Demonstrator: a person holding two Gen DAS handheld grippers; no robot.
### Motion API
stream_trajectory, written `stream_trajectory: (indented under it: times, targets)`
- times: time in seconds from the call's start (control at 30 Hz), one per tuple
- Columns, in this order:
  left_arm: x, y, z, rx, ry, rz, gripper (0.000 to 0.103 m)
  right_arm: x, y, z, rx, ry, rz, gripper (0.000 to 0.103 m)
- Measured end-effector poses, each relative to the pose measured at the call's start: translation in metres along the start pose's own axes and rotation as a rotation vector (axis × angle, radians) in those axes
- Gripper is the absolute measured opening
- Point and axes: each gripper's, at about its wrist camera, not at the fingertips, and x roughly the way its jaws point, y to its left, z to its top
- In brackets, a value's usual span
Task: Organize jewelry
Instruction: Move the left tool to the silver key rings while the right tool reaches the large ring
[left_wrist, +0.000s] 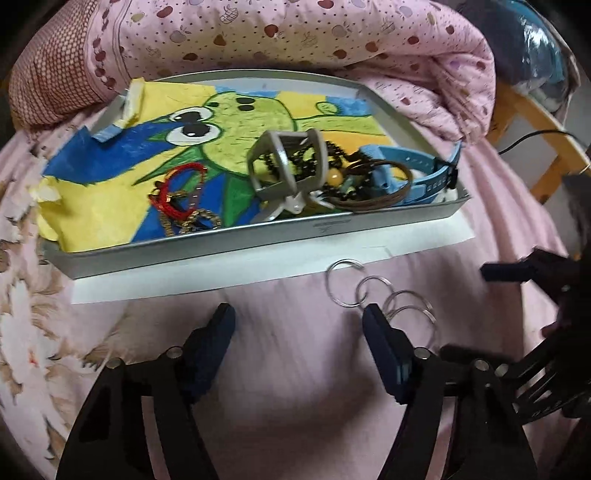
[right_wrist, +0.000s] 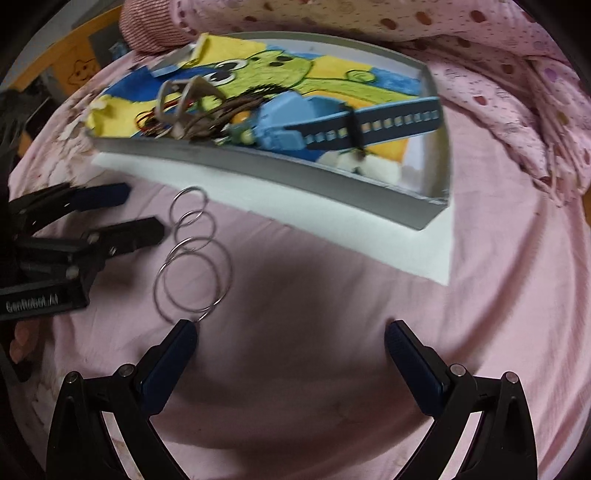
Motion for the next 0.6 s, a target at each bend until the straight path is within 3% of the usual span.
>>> stream_trajectory:
  times: [0.13, 0.3, 0.47, 0.6]
  targets:
    - [0.006, -0.004, 0.010, 0.021, 0.002, 0.006, 0.050, 0.001, -0.001, 0.001, 0.019, -0.022, 0.012, 0.103]
    - [0.009, -0.010, 0.008, 0.039, -0.001, 0.040, 0.050, 0.000, -0.007, 0.009, 0.080, -0.051, -0.007, 0.103]
    - [0.009, -0.002, 0.007, 0.008, -0.003, 0.037, 0.043, 0.008, 0.006, 0.011, 0.025, -0.045, -0.068, 0.098]
    - [0.008, -0.002, 0.007, 0.009, -0.003, 0.040, 0.042, 0.012, 0.001, 0.012, 0.041, -0.053, -0.079, 0.098]
